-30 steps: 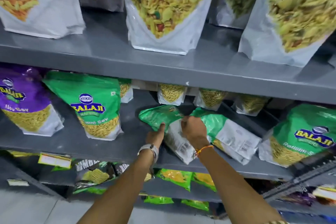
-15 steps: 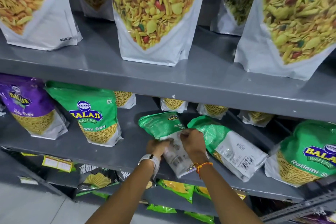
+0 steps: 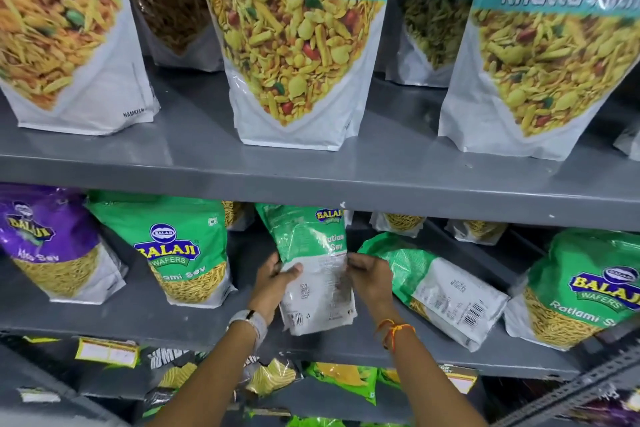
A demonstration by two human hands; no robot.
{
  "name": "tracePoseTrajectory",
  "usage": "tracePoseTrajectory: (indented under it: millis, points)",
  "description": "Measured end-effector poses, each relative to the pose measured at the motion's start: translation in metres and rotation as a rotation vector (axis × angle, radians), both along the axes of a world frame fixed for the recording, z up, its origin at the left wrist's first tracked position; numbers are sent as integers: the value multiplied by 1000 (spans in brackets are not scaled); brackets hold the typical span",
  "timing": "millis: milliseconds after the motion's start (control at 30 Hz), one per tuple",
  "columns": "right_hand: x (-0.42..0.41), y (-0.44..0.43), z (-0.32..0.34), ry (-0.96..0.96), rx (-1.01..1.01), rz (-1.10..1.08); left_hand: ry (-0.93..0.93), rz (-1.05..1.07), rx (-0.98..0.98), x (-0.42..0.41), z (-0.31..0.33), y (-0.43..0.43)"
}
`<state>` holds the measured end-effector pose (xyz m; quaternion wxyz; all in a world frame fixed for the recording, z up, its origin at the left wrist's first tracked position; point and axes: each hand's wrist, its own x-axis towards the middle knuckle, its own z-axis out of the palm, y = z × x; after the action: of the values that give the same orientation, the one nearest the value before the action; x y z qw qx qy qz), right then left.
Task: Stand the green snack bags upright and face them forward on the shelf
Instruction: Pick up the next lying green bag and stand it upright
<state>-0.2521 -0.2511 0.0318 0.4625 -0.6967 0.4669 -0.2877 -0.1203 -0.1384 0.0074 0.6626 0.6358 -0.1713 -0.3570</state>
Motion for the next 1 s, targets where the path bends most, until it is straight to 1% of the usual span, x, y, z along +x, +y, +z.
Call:
tracePoseTrajectory:
  millis: [33, 133, 233, 367, 467, 533, 600, 700, 767, 800, 900, 967, 1000]
  points:
    - [2, -1, 5, -44, -37, -14, -13, -16, -11, 3, 3, -3]
    - [11, -1, 17, -178, -63, -29, -82, -59, -54, 8, 11, -11]
    - [15, 6, 17, -167, -125, -60, -71, -99, -61, 8, 12, -13]
    - [13, 32, 2, -113, -131, -116, -40, -104, -13, 10, 7, -7]
    - [11, 46, -10, -109, -177, -126, -37, -160, 24, 10, 7, -4]
    - [10, 53, -17, -97, -104, -98, -26, -217, 23, 11, 10, 0]
    - [8, 58, -21, -106, -15, -35, 6, -298, -32, 12, 13, 5]
    - [6, 58, -28, -75, -33, 1, 101, -377, -119, 13, 9, 14]
    - [4, 53, -35, -72, -53, -8, 162, -365, -134, 9, 6, 18]
    - [3, 51, -38, -80, -49, -4, 164, -352, -125, 5, 7, 19]
    - [4, 42, -44, -112, -37, 11, 203, -261, -57, 5, -1, 17]
    - [4, 38, -47, -114, -46, 3, 205, -255, -83, 4, 0, 16]
    - [3, 38, -47, -135, -20, -9, 186, -236, -89, 2, 2, 14]
